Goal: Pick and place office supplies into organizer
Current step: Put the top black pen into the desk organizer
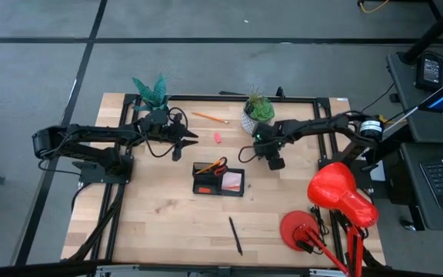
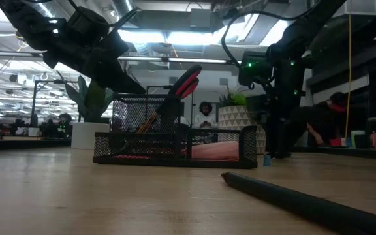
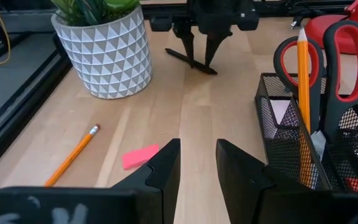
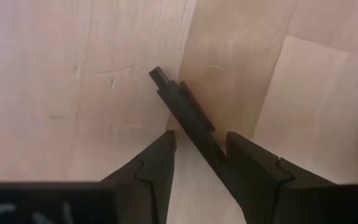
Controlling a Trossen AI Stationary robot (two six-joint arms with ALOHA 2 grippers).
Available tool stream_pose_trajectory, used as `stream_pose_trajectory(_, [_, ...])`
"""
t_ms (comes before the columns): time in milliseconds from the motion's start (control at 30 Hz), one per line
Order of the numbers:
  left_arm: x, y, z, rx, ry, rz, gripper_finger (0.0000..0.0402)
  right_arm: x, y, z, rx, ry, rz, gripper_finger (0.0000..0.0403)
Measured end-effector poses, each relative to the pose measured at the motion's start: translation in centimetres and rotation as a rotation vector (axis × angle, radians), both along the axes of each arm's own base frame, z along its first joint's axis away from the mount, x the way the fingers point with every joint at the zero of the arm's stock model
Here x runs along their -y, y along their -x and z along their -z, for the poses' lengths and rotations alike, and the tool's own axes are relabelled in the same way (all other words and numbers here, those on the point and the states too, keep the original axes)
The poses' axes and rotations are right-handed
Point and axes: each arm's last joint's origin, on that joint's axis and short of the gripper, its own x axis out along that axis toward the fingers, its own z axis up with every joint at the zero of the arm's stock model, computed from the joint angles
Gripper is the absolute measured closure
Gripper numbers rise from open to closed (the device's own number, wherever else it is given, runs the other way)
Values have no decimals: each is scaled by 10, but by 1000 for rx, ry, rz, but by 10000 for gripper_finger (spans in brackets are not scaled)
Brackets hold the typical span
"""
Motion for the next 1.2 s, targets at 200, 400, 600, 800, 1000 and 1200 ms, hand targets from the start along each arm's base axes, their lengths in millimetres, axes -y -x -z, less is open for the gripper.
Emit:
stream_pose_trajectory(200, [-2, 0, -1, 3, -3, -55, 304, 12, 7, 1, -1, -82, 46, 256])
stream_pose_trajectory(400, [-2, 0, -1, 5, 15, -92, 304, 16, 10, 2, -9, -106, 60, 257])
stream_pose_trajectory(600, [-2, -1, -2, 20, 8, -90, 304, 14, 10, 2, -12, -113, 104, 296])
stream_pose_trajectory(800, [-2, -1, -2, 19, 9, -89, 304, 14, 9, 2, -5, -131, 213, 357])
stream_pose_trajectory(1000, [-2, -1, -2, 15, -22, -74, 304, 11, 5, 2, 22, -142, 308, 386])
stream_pose_trajectory(1200, [-2, -1, -2, 7, -69, -54, 304, 6, 0, 1, 51, -151, 414, 386])
